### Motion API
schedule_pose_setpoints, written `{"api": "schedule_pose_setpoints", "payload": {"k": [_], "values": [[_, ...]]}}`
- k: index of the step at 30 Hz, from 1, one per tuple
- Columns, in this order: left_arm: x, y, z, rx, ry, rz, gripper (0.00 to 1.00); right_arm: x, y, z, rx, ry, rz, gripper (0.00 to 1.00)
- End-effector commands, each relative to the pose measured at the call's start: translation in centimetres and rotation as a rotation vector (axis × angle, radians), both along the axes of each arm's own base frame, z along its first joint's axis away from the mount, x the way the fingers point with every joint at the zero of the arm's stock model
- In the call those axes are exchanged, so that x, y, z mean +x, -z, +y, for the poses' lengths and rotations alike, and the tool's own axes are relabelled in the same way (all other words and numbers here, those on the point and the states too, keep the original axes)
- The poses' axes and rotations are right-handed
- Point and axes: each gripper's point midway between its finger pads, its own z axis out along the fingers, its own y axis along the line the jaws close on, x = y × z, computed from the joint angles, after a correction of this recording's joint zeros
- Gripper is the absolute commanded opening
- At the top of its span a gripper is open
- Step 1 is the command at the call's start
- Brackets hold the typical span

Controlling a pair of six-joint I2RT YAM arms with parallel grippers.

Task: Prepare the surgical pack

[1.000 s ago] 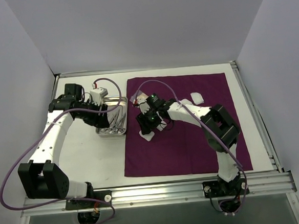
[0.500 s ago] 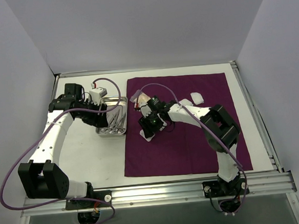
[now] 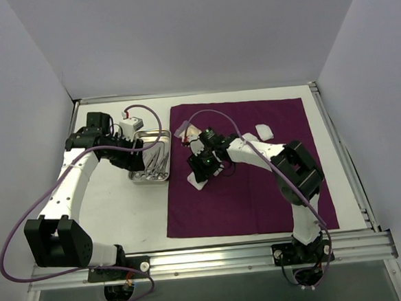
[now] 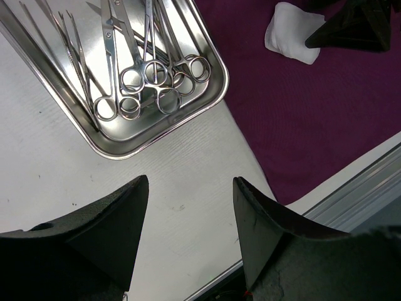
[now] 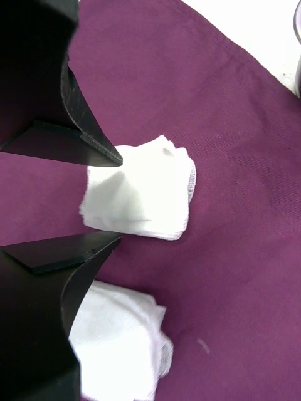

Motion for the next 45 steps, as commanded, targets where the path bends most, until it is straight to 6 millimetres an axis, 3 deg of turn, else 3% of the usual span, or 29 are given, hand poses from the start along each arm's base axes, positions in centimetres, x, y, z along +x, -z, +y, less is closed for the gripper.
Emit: {"api": "schedule_pose_setpoints", "payload": {"k": [1,11,19,25,31,35,38,39,42,45], "values": [[0.7,-1.2,-0.1,-0.005,-0.004,-0.063,0.66,1.4,-5.1,0.1,0.028,0.03,-0.1,0.42],[0.7,-1.3,0.0,-0.003,-0.008,-0.062,0.66,1.8,-0.6,-1.0,-0.072,0.059,-0.068,0.41],[0.9,-1.3,0.0,-0.002,-0.012,-0.058,0.66,0.6,0.5,0.5,-0.05,0.013,-0.041,0.38],[1.0,-1.4,-0.1,-0.007,-0.011,-0.061,0.66,0.7,2.3,0.1,-0.09,0.03,-0.03,0.38],[0.9,-1.4,0.0,-0.003,-0.013,-0.06,0.66,0.4,2.7,0.3,-0.132,0.014,-0.057,0.38],[0.9,-1.4,0.1,0.0,-0.013,-0.063,0.66,-0.2,3.8,-0.2,-0.159,0.014,-0.042,0.25],[0.9,-1.3,0.2,0.005,-0.016,-0.063,0.66,-0.7,4.5,-0.4,-0.179,0.008,-0.023,0.03],[0.9,-1.3,0.2,0.006,-0.018,-0.063,0.66,-0.8,4.5,-0.4,-0.179,0.011,-0.018,0.0],[0.9,-1.3,0.3,0.01,-0.019,-0.067,0.66,-0.9,4.1,0.0,-0.161,0.006,-0.015,0.0],[0.9,-1.4,0.3,0.014,-0.021,-0.072,0.66,-0.5,2.4,0.4,-0.129,0.013,-0.046,0.0]]}}
